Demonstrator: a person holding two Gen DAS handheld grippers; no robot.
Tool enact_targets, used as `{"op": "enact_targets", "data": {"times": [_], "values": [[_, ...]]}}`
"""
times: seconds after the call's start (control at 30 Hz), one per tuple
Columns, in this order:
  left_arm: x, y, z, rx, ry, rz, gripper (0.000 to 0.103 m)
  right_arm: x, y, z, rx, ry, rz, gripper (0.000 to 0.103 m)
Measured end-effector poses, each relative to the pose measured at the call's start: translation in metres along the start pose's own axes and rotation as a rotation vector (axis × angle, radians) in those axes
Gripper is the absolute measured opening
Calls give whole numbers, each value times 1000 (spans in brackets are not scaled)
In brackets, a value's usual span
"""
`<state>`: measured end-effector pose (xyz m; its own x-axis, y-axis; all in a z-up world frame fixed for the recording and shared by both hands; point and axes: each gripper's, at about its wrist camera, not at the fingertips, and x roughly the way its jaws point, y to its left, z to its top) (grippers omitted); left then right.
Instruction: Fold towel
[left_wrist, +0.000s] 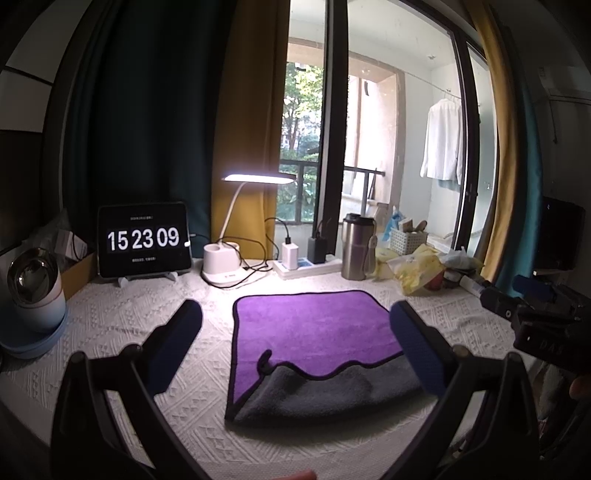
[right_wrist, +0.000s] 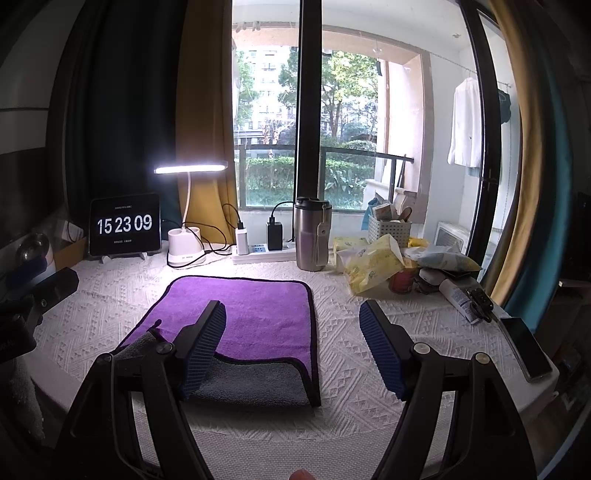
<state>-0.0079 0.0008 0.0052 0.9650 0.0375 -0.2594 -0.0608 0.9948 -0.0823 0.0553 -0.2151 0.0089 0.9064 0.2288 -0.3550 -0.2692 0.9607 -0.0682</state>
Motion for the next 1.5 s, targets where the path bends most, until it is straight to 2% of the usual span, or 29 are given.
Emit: {"op": "enact_targets", "data": {"times": [1.5], "values": [[1, -2, 3, 3, 3, -7, 102, 5, 1, -2, 16, 8, 12, 78]]}}
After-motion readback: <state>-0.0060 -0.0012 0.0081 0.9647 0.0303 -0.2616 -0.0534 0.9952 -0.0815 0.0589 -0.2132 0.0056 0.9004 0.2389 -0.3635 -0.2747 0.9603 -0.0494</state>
